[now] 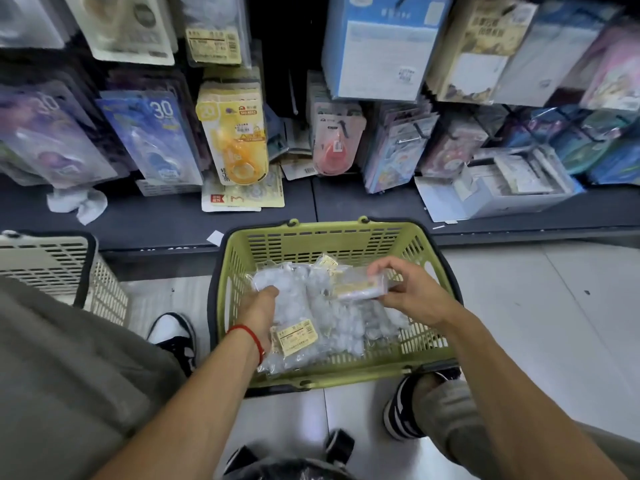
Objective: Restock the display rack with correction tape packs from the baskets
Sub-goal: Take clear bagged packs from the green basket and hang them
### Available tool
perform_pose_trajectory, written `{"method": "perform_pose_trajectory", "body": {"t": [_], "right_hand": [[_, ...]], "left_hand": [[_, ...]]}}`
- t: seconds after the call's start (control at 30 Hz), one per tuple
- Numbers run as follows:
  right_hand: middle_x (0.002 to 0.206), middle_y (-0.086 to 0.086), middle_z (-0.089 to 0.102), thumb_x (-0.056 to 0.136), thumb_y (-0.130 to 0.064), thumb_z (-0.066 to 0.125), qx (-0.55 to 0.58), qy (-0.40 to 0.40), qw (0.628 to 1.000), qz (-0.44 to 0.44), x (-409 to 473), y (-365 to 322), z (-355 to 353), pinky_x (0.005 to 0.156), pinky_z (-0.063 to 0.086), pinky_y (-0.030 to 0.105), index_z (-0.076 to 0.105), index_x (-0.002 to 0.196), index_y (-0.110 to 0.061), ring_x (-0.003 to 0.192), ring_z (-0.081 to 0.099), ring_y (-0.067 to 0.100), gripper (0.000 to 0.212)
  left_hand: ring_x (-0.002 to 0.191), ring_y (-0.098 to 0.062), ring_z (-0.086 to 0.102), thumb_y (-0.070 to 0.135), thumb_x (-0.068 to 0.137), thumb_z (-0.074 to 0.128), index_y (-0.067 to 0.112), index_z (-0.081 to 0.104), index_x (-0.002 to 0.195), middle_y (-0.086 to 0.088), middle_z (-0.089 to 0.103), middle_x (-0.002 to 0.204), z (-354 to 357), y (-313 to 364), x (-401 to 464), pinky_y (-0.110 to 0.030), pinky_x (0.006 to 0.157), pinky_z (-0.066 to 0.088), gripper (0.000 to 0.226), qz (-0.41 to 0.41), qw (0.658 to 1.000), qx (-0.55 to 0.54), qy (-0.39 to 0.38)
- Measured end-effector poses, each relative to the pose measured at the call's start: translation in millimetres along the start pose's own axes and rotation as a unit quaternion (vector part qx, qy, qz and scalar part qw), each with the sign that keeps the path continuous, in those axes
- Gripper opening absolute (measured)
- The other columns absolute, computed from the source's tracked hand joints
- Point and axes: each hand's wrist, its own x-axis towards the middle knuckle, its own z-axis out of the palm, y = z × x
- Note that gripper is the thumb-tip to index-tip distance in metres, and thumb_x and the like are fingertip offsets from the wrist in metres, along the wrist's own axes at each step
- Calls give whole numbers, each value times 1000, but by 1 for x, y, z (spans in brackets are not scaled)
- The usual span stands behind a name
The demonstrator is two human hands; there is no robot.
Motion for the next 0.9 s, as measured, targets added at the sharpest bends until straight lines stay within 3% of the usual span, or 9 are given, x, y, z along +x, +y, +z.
{"method": "perform_pose_trajectory", "body": {"t": [0.13,0.2,0.3,0.43,0.5,0.57,0.73,0.8,0.9], "right_hand": [[138,-4,61,82,-8,56,69,-43,996,-33,-7,-35,14,100,51,38,73,108,-19,132,57,18,33],[129,-6,63,89,-22,64,39,-37,997,-47,-8,-46,30,95,52,33,70,103,-25,123,60,14,15],[124,-7,55,93,-17,74,-29,-11,997,-66,-4,-48,53,90,54,39,60,112,-31,104,59,17,27],[158,-4,34,98,-7,68,-48,-35,994,-94,-1,-68,64,114,46,54,25,150,-44,141,48,24,78],[166,-28,20,98,-9,71,-43,-53,993,-99,1,-82,61,113,47,35,0,159,-53,140,49,6,104],[147,-59,20,98,-10,71,-52,-63,992,-93,5,-95,58,98,50,14,-16,158,-53,126,56,-9,115],[149,-17,45,91,1,77,-40,-57,994,-89,20,-143,46,86,61,27,16,162,-40,112,72,8,102],[149,-10,46,88,-1,81,-43,-38,993,-104,29,-169,40,82,63,29,31,158,-37,106,75,13,94],[146,-8,52,83,-4,85,-2,12,991,-130,46,-206,38,86,63,33,37,156,-30,105,77,18,91]], "left_hand": [[85,-33,69,28,106,54,9,60,121,-17,71,105,10,6,-14,-43,65,61,25,-55,995,-63,-56],[70,-29,63,29,107,51,11,61,105,-12,66,83,10,8,-21,-30,49,54,21,-69,989,-99,-91],[86,-34,69,30,108,47,6,67,118,-17,74,103,9,12,-26,-36,69,58,33,-54,976,-150,-150],[98,-36,73,44,106,55,10,68,133,-19,76,119,0,23,-38,-43,84,58,45,10,966,-162,-200],[101,-37,76,46,99,66,17,68,132,-15,78,119,-7,31,-45,-45,82,62,44,56,964,-142,-219],[102,-34,78,41,93,75,23,66,131,-10,79,116,-13,40,-54,-45,75,65,43,116,961,-126,-215],[106,-35,76,19,99,70,16,62,135,-13,78,120,-20,82,-80,-48,82,65,36,242,939,-133,-204],[107,-37,76,18,100,71,16,60,133,-14,77,121,-24,104,-92,-58,91,62,35,259,937,-139,-186],[101,-34,78,17,99,72,17,58,129,-12,79,115,-32,142,-111,-49,78,65,33,299,925,-158,-172]]}}
